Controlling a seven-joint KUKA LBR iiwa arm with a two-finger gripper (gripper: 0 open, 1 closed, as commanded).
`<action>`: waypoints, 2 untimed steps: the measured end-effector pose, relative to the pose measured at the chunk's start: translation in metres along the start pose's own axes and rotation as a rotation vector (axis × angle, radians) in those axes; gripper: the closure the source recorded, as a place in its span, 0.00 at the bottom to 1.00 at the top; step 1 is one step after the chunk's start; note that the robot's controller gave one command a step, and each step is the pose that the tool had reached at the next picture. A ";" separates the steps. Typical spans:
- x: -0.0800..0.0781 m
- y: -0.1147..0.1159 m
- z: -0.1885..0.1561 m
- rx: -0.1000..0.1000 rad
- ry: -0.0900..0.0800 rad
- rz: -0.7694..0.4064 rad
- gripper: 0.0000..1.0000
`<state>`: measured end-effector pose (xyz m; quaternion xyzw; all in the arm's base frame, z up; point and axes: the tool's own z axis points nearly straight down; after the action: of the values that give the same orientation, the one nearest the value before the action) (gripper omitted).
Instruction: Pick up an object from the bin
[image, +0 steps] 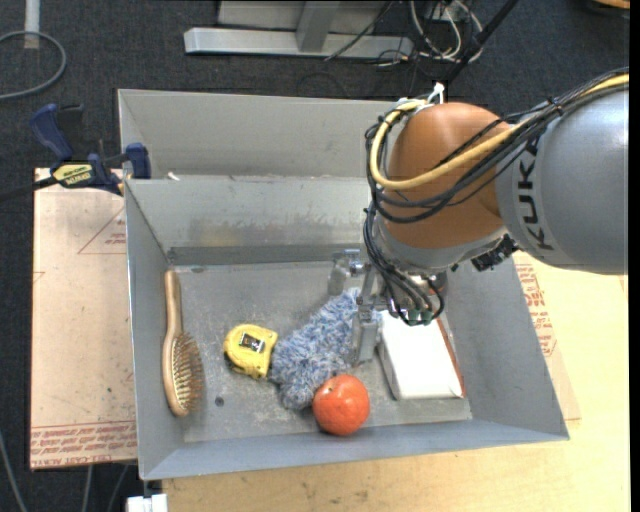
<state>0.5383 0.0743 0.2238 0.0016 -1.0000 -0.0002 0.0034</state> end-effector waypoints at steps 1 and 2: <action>-0.001 0.000 -0.005 -0.001 -0.008 0.002 0.00; -0.020 -0.008 0.027 -0.002 -0.018 -0.024 0.00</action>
Offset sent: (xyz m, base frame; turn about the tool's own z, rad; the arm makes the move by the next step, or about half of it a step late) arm 0.0601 -0.0341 -0.1320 -0.0893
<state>0.5582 0.0662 0.1968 0.0136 -0.9999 -0.0014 -0.0056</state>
